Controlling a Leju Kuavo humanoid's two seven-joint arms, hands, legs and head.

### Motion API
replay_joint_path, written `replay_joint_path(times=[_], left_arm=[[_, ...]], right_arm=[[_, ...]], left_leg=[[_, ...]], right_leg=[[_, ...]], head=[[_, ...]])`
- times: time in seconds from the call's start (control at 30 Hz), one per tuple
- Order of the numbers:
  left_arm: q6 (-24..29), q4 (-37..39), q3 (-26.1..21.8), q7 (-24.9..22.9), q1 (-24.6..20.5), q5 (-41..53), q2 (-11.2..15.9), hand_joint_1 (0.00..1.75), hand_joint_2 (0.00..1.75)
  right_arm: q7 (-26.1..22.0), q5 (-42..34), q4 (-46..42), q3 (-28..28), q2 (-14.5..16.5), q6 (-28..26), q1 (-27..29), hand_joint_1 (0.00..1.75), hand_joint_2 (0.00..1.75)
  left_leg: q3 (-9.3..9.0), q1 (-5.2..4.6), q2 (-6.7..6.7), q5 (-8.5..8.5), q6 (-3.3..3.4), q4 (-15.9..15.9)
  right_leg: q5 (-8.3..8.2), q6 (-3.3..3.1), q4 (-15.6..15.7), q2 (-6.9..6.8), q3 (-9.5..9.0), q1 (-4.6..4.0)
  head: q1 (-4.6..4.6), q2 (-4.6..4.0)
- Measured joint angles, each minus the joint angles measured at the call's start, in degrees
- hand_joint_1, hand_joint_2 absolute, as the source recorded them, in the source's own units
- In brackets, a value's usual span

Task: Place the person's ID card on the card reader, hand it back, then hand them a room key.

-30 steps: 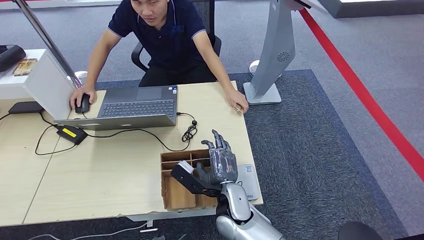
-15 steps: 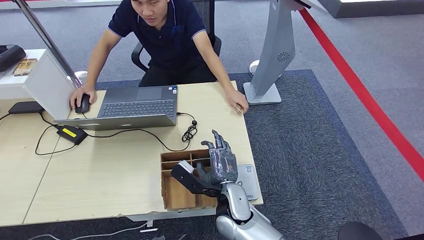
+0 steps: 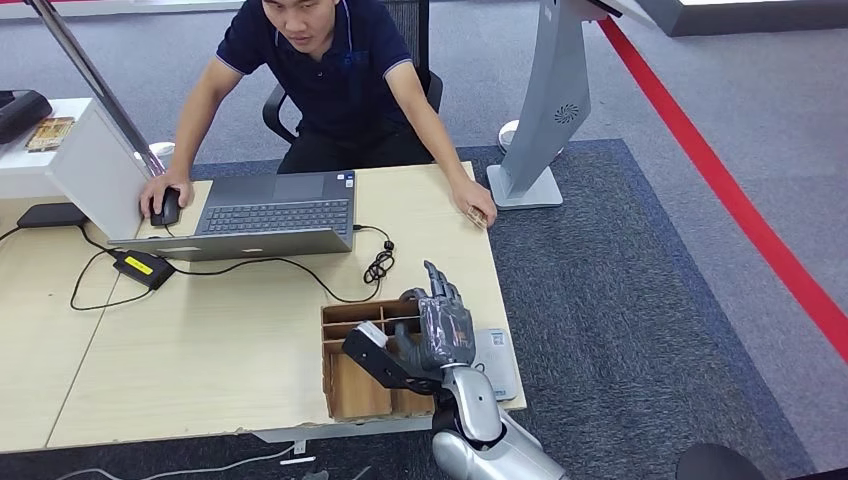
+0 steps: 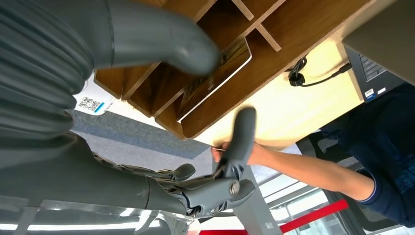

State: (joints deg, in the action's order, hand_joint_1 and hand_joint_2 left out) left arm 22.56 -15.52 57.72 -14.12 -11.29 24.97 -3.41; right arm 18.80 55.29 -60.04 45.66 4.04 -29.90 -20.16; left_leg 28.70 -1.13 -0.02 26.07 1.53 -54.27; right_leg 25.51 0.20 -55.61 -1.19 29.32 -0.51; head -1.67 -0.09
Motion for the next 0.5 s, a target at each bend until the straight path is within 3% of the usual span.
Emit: replay_joint_path(times=[0.03,0.5], left_arm=[[0.0,0.0,0.0,0.0,0.0,0.0,0.0,0.00,1.75],[0.0,0.0,-0.4,0.4,0.0,0.5,0.0,0.00,1.75]], right_arm=[[0.0,0.0,0.0,0.0,0.0,0.1,0.0,1.75,1.75],[-1.9,-1.9,0.4,0.0,0.2,-0.4,0.2,1.75,1.75]], left_leg=[[0.00,0.00,0.00,0.00,0.00,0.0],[0.00,0.00,0.00,0.00,0.00,0.0]], right_leg=[[0.00,0.00,0.0,0.00,0.00,0.00],[0.00,0.00,0.0,0.00,0.00,0.00]], head=[[0.00,0.00],[-0.01,0.00]])
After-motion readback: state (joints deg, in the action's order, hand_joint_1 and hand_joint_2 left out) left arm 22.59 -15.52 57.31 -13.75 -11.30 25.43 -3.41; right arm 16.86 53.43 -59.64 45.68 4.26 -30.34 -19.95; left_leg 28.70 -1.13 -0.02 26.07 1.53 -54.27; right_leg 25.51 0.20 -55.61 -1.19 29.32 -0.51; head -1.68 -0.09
